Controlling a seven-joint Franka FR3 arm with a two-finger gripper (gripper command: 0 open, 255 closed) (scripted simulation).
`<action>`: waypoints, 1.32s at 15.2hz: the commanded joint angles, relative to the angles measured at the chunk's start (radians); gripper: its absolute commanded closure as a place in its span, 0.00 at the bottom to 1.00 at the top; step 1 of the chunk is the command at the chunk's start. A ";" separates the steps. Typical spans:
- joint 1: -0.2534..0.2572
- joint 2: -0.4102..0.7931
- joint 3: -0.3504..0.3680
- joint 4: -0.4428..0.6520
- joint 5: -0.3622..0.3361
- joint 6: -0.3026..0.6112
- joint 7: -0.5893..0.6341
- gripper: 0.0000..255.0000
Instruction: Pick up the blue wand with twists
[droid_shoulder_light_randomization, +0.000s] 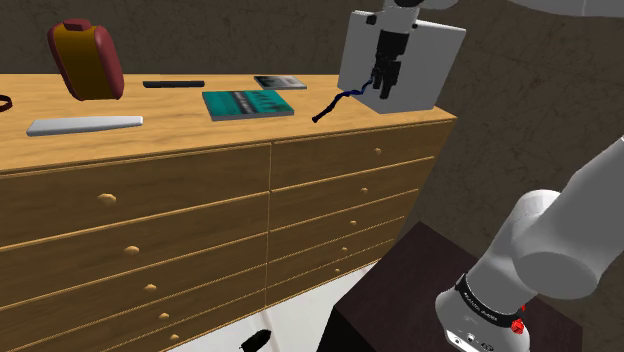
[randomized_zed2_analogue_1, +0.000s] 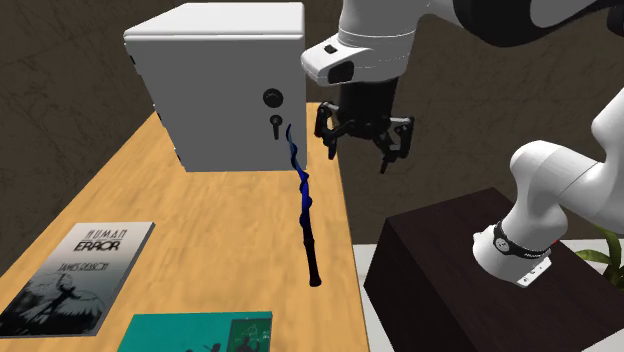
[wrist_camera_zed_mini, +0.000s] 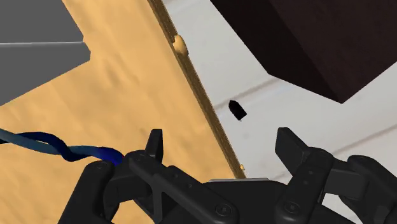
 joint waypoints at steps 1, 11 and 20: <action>0.010 0.082 -0.019 0.088 0.048 -0.004 -0.127 0.00; -0.012 0.334 -0.021 0.361 0.205 -0.048 -0.462 0.00; -0.007 0.323 -0.019 0.287 0.201 0.017 -0.463 1.00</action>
